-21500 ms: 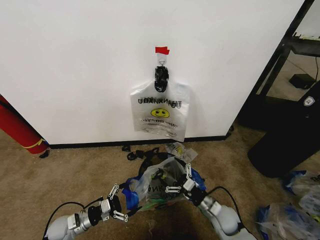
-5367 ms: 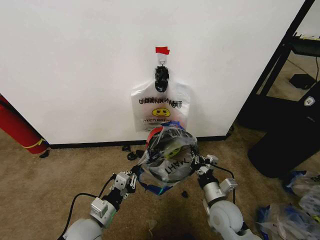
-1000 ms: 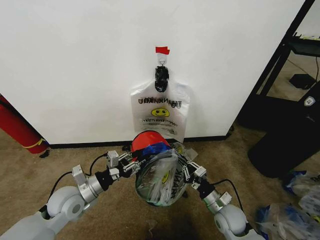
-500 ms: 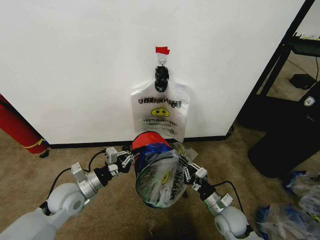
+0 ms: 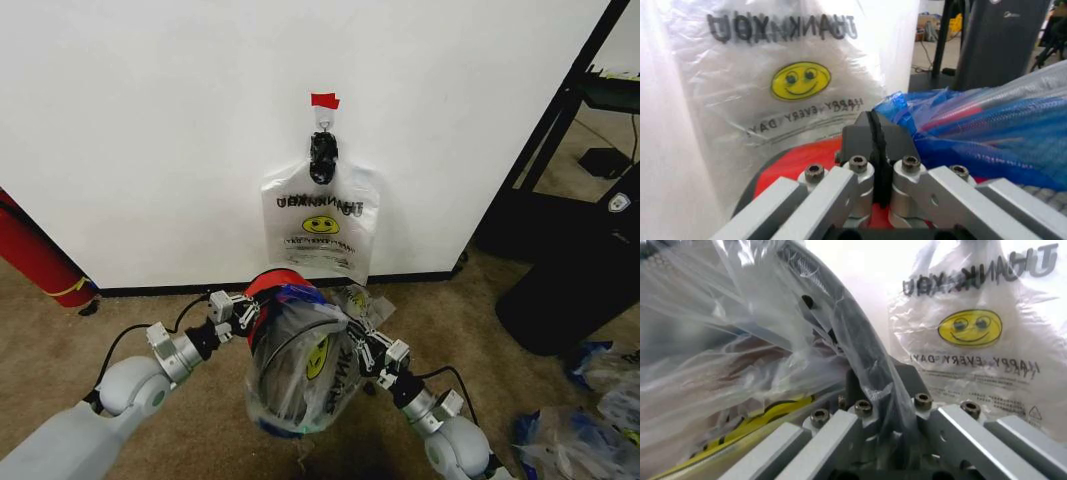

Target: Pick up the garbage bag from the wall and place it over the trash bin.

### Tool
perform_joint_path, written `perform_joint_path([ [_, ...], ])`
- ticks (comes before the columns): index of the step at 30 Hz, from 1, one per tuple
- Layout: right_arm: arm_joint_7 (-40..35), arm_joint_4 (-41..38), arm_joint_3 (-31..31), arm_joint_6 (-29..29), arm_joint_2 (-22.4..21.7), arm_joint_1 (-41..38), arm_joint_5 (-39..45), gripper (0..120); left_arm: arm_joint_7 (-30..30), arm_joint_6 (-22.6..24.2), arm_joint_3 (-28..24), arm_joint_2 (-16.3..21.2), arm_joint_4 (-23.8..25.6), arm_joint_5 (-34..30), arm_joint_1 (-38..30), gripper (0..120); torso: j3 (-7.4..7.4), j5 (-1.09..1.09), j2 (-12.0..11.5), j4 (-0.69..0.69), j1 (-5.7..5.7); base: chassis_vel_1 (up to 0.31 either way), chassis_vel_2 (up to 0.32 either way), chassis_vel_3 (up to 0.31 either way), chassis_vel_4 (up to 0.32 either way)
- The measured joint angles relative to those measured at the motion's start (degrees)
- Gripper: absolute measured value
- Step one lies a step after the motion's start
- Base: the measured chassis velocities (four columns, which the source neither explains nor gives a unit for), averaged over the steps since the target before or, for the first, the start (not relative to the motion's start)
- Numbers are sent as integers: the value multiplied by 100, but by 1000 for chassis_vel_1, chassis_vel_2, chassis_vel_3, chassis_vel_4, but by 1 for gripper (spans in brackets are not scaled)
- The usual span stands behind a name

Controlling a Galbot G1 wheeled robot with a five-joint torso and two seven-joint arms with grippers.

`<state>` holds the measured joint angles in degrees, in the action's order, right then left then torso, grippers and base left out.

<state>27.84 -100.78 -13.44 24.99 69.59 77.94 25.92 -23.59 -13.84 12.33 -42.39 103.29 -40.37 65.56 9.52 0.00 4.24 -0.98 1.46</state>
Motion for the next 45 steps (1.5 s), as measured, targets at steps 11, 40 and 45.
perform_joint_path([
  [11, -1328, 95, 338, -492, 78, 21, 88, 0, 379, -377, 26, -39, -75, -127, 95, 16, 0, 1, 0, 0, 0, 0, 0, 0, 0],
  [40, -4578, -9, 1023, -823, 552, -141, -404, 0, 1940, -100, -1134, -578, 1673, 1229, 1461, 25, -1, 0, 0, 0, -1, 0, 0, 0, 0],
  [45, -4583, -8, 1067, -788, 585, -117, -525, 0, 2431, 122, -1295, -747, 1610, 1630, 1466, 7, 0, 0, 0, 0, -1, 0, 0, 0, 0],
])
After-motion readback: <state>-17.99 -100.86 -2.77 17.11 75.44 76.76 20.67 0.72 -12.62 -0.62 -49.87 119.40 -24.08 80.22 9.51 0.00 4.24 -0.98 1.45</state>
